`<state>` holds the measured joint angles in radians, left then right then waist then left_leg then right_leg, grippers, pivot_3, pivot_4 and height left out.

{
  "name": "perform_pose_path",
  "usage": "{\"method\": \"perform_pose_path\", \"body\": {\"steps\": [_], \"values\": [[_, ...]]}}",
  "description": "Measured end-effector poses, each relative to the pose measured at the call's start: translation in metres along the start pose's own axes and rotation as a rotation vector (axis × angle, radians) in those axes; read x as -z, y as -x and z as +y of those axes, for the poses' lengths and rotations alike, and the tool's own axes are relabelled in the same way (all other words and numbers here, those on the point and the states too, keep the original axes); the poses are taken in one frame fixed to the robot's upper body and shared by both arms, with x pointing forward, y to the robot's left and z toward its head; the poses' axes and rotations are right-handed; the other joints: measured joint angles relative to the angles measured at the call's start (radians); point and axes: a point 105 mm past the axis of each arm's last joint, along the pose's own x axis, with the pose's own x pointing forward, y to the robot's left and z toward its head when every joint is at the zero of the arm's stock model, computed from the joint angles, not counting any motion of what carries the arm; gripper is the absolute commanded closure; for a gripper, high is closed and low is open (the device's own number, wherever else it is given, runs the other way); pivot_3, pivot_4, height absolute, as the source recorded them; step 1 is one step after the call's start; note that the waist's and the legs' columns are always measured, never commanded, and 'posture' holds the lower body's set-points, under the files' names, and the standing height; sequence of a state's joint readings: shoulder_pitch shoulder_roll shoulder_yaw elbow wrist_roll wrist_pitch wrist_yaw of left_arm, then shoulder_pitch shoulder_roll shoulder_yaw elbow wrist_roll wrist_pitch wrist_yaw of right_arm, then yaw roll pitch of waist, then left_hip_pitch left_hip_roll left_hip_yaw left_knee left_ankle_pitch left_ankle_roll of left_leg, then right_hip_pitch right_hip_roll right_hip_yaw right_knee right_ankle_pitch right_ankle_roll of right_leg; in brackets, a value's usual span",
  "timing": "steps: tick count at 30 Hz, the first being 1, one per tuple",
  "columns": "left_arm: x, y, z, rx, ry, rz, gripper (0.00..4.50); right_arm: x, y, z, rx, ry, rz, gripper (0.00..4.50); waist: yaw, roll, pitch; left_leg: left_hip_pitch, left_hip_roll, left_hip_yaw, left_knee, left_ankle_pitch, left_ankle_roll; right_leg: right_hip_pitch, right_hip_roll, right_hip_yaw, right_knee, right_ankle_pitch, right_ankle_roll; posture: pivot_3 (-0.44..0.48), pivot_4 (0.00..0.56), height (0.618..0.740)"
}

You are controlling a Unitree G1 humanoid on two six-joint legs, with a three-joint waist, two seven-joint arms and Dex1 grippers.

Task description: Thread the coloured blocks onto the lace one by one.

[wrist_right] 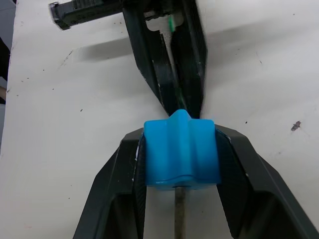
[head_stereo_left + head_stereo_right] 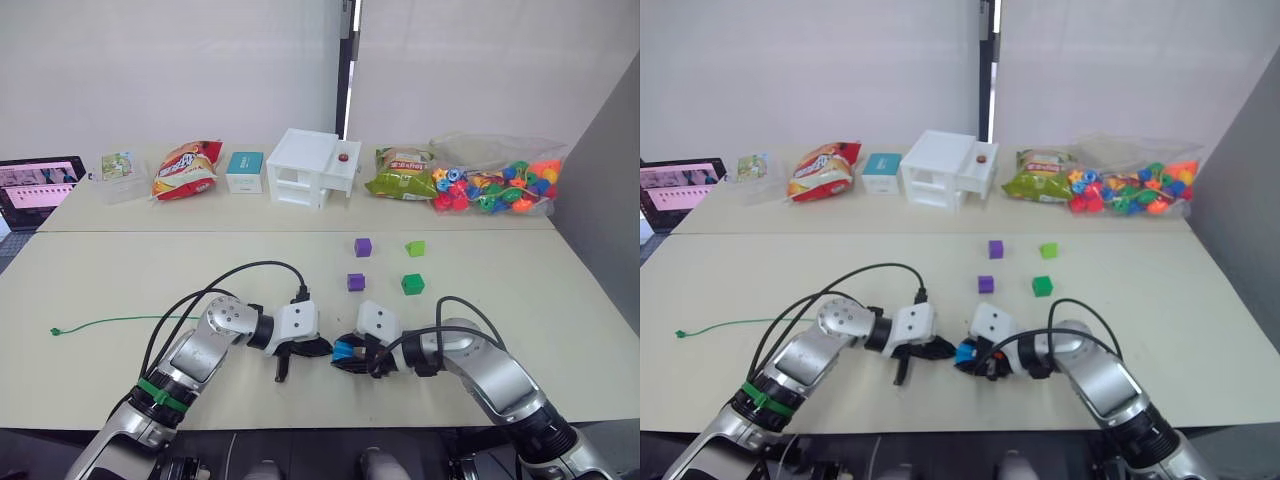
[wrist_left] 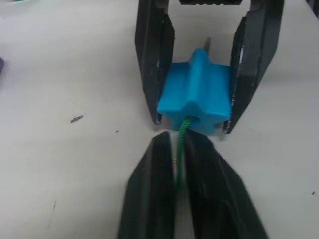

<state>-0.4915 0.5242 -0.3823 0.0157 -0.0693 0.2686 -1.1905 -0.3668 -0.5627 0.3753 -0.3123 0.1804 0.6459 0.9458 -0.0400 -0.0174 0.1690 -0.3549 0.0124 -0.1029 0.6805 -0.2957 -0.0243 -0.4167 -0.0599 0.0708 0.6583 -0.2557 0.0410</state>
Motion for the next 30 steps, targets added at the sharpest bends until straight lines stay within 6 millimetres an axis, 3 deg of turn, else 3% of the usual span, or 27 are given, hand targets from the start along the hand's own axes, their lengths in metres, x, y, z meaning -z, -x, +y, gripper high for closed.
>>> {"method": "perform_pose_path", "body": {"steps": [1,3,9,16,20,30], "values": [[0.0,0.002,0.0,0.005,0.018,-0.005,2.64,0.0,0.0,0.0,0.001,0.0,0.0,3.12,-0.001,0.0,0.0,0.0,0.0,0.0,0.0,0.0,0.0,0.0,0.0,0.0,0.0,0.0,0.0,0.0,0.15,0.74],[-0.004,0.007,-0.003,0.03,0.049,-0.019,2.01,0.0,0.0,0.0,0.004,-0.001,0.0,2.08,-0.002,0.0,0.0,0.0,0.0,0.0,0.0,0.0,0.0,-0.001,0.0,0.0,0.001,0.0,0.0,0.0,0.15,0.74],[-0.014,0.011,-0.006,0.063,0.031,-0.02,0.0,0.002,0.001,0.002,0.006,-0.039,-0.004,0.05,-0.001,0.0,0.0,-0.001,0.0,0.0,0.0,0.0,0.0,-0.001,0.0,0.0,0.0,0.0,0.0,0.0,0.15,0.74],[-0.02,-0.014,-0.013,0.121,-0.029,0.006,0.0,0.012,0.037,-0.004,0.07,-0.022,0.061,0.05,0.006,0.0,0.0,-0.003,0.0,0.0,0.0,0.0,0.0,-0.002,0.0,0.0,-0.001,0.0,0.0,0.0,0.15,0.74],[-0.019,-0.028,-0.01,0.118,-0.048,0.013,0.0,0.02,0.042,-0.002,0.07,-0.032,0.087,0.05,0.001,0.0,0.0,-0.003,0.0,0.0,0.0,0.0,0.0,-0.002,0.0,0.0,-0.001,0.0,0.0,0.0,0.15,0.74],[-0.017,-0.026,-0.005,0.112,-0.071,0.021,3.1,0.017,0.041,-0.006,0.084,0.003,0.086,0.0,-0.001,0.0,0.0,-0.002,0.0,0.0,0.0,0.0,0.0,-0.002,0.0,0.0,-0.001,0.0,0.0,0.0,0.15,0.74]]}}
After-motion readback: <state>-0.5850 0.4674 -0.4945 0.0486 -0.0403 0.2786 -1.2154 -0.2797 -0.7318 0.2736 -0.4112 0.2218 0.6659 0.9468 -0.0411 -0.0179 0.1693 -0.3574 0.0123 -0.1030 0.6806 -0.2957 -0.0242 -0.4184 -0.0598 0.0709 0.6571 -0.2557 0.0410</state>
